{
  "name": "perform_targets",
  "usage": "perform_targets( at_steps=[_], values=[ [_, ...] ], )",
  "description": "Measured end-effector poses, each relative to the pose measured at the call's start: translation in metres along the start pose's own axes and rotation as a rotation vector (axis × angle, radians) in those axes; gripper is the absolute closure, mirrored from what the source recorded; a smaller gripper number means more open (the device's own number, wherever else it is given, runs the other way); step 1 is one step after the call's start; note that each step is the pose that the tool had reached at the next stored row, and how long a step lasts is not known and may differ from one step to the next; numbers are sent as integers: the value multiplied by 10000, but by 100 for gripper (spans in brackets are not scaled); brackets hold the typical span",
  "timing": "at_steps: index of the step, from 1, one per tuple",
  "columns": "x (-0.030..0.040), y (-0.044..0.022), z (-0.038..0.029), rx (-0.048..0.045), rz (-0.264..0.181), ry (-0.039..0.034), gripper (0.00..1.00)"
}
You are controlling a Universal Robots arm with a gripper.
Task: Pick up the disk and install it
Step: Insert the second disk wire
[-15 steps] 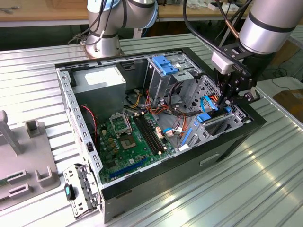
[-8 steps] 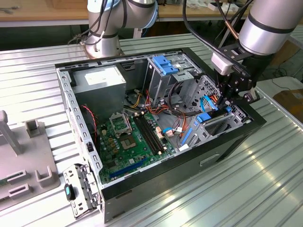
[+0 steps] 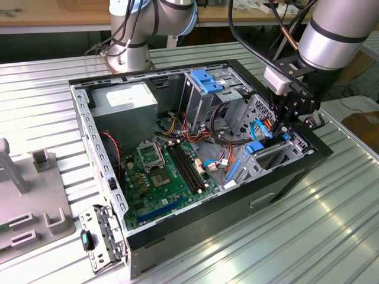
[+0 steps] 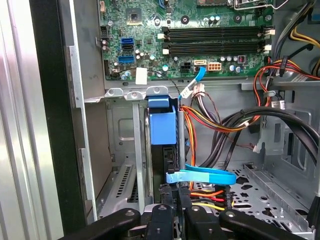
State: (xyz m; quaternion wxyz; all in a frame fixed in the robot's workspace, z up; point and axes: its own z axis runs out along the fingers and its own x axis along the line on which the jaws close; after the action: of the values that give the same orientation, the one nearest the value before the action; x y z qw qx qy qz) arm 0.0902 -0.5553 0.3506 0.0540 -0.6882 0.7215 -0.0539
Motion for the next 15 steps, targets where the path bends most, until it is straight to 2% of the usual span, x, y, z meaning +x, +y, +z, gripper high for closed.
perform_targets(
  at_steps=[10, 15],
  values=[
    [13, 0, 3, 0, -22, -2, 84],
    [12, 4, 28, -2, -59, -41, 84]
  ],
)
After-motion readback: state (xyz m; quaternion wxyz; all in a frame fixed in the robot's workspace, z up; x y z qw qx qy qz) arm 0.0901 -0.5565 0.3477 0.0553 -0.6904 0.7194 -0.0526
